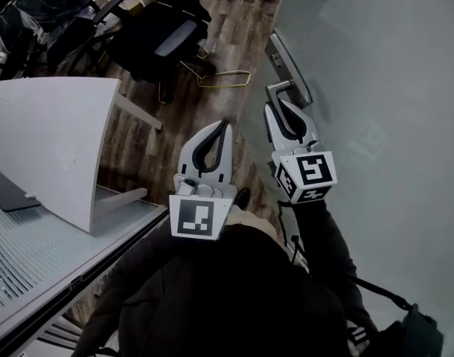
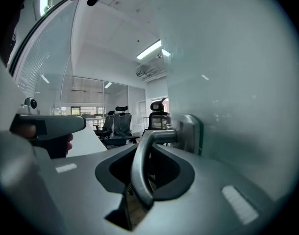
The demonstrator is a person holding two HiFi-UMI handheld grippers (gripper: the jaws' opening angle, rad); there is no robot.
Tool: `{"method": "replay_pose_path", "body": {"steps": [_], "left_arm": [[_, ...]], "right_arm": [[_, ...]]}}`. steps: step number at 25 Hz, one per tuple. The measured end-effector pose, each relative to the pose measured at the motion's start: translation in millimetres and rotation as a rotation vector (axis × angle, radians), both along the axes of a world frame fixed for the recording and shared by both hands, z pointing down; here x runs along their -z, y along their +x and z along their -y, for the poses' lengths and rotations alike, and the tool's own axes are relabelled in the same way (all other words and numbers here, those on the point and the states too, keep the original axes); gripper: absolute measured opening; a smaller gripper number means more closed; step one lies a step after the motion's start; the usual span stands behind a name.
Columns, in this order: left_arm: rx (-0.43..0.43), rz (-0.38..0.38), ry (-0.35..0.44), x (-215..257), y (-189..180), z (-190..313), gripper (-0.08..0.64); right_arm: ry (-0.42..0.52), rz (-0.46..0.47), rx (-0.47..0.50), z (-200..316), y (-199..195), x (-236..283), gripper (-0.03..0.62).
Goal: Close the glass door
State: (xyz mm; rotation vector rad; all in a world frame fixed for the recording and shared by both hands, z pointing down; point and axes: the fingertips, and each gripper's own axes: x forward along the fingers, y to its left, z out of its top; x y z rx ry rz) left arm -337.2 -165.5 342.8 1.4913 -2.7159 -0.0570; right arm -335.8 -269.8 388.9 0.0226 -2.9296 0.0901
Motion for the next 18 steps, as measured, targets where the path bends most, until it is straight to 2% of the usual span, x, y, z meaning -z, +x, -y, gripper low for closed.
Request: {"method": "replay_pose_path", "body": {"steps": [4,12,18], "left_arm": [[0.005,-0.001,0.007,-2.3,-1.1,-36.2,-0.003],[0.006,-0.009,0.001,2.8,9.1,-106.9,-0.003],[0.031,0.027,-0.014,2.4,23.2,-149.2,-0.003]], "right_arm": [[0.036,-0.003,0.027,-42.0,-1.9,-0.5,0.064],[0.039,-0.02,0.1,-115.8,5.1,3.3,0.064],[0.03,-0.021,0.167,-168.2,12.3,2.8,0.064]]}}
